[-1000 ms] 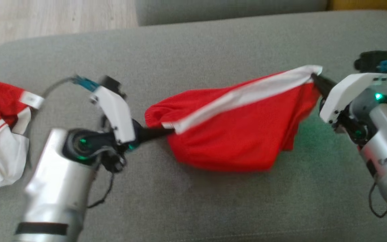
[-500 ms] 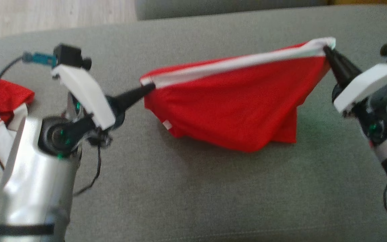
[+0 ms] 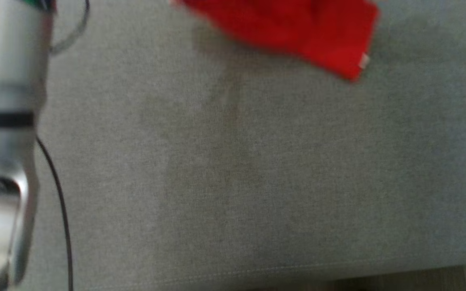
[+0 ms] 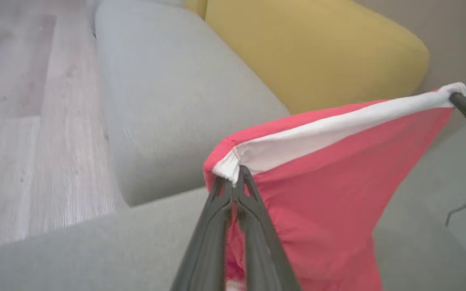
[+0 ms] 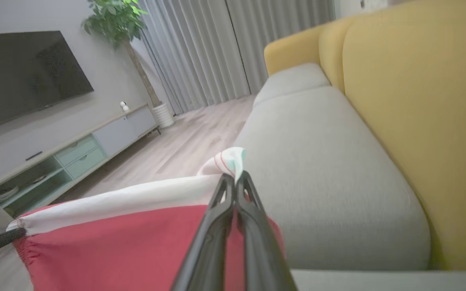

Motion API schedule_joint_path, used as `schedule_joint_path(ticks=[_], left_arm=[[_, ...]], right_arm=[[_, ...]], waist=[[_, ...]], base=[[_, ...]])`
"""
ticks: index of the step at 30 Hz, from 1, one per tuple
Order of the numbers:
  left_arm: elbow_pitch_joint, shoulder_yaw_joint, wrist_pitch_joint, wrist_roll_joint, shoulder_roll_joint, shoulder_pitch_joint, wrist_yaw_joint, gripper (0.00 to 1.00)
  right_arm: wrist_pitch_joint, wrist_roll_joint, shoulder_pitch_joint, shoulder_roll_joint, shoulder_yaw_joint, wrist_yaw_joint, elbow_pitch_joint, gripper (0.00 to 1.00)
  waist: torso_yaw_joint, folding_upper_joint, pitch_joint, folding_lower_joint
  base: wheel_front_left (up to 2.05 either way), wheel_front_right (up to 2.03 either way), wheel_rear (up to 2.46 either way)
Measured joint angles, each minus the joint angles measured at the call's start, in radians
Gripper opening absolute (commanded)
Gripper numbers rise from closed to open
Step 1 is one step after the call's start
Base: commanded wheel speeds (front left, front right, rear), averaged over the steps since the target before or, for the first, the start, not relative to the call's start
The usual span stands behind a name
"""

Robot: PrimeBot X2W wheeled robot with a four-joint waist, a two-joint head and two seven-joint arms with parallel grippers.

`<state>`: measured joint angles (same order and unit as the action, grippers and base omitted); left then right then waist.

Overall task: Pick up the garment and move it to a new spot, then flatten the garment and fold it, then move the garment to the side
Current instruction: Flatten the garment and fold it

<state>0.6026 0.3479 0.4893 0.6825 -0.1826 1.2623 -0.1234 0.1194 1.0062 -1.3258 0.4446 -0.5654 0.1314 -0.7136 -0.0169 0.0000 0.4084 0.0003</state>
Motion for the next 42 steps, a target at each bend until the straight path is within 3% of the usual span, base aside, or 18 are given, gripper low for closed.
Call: schedule_joint_path(ticks=[6,11,15,20,27,32,36,42], left_arm=[[0.146,0.008,-0.217,-0.086,0.018,0.25,-0.001,0.0],[0.241,0.043,-0.286,-0.079,0.036,0.337,-0.007,0.0],[0.266,0.156,-0.271,-0.023,0.033,0.28,-0.007,0.0],[0.236,0.34,-0.26,0.036,-0.001,0.067,-0.007,0.0],[0.192,0.445,-0.175,0.137,-0.077,-0.129,-0.008,0.0],[0.074,0.502,-0.045,0.247,-0.129,-0.29,-0.008,0.0],[-0.091,0.542,0.113,0.353,-0.22,-0.477,-0.005,0.0],[-0.379,0.579,0.287,0.466,-0.34,-0.654,0.066,0.0]], right_arm=[[-0.114,-0.024,-0.217,0.0,-0.002,0.0,-0.038,0.0],[-0.145,-0.028,-0.286,0.0,-0.037,0.0,-0.059,0.0],[-0.094,-0.018,-0.237,0.001,-0.111,0.0,-0.079,0.0],[-0.017,-0.009,-0.023,0.02,-0.228,0.0,-0.067,0.0],[0.077,0.029,0.225,0.069,-0.332,0.0,-0.019,0.0],[0.216,0.081,0.36,0.129,-0.374,0.0,0.057,0.0],[0.383,0.138,0.532,0.243,-0.413,0.0,0.221,0.0],[0.508,0.171,0.681,0.396,-0.362,0.0,0.435,0.0]], waist=[[0.001,0.0,0.067,0.0001],[-0.002,0.0,0.065,-0.0004],[-0.004,0.0,0.05,-0.0003],[-0.007,0.0,0.014,-0.0003],[-0.021,0.0,-0.07,-0.0004],[-0.033,0.0001,-0.17,-0.0004],[-0.04,0.0001,-0.275,-0.0004],[-0.047,0.0001,-0.371,-0.0005]], base=[[0.0,0.0,0.0],[0.0,0.0,0.0],[0.0,0.0,0.0],[0.0,0.0,0.0],[0.0,0.0,0.0],[0.0,0.0,0.0],[0.0,0.0,0.0],[0.0,0.0,0.0]])
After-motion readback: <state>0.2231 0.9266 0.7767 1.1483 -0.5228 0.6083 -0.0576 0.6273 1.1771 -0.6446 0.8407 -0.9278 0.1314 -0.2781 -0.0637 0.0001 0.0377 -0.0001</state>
